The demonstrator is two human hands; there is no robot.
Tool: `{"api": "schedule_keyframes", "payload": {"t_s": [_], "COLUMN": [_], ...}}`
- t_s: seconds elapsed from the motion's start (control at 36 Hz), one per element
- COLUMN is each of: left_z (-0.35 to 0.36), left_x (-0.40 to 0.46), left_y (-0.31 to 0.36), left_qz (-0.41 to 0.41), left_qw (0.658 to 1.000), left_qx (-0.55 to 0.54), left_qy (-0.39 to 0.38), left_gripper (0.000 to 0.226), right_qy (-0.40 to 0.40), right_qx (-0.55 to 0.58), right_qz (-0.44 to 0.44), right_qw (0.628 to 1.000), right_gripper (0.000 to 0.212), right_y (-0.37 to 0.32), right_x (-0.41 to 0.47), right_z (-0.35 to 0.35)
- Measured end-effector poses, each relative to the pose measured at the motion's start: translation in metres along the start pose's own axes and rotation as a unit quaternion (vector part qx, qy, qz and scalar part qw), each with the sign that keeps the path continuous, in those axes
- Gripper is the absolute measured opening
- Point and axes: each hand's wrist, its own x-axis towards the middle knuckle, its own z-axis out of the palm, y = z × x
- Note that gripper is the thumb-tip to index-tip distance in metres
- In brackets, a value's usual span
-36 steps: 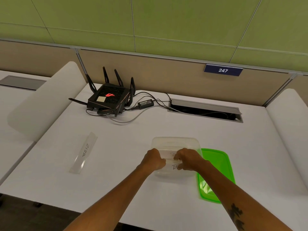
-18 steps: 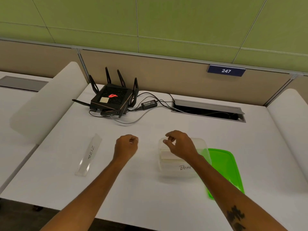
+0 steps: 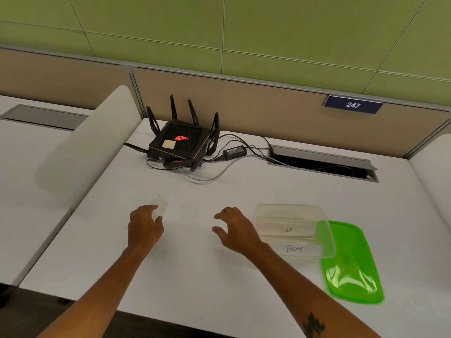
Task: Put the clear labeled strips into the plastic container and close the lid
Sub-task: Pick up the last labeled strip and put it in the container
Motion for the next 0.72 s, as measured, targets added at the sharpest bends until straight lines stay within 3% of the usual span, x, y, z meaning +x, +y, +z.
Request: {"api": "schedule_keyframes", "payload": {"t_s": [0.19,0.5,0.72], "left_z": [-0.001,-0.003,-0.007], "left_x": [0.008,0.013,0.015], "left_y": [-0.022,-0.024,-0.017], "left_qz": [-0.018,-0.039,-0.038], "left_qw": [0.999,0.997,0.997], "left_qx": [-0.018,-0.025,-0.041], "left_qy": [-0.041,-0.056,-0.048], "left_gripper": [0.046,0.018,0.018], "right_qy": [-0.029,-0.035,-0.029], "right_qx": [-0.004,-0.002,0.008], "right_qz": [0.017,0.045,0.057], "right_qw": [0.999,0.998,0.998], "right_gripper": [0.037,0.036,0.036], "right_y": [-0.015,-0.03,-0.038], "right_x": [-0.004,-0.008,-0.007], "right_z": [0.032,0.052,0.054]}}
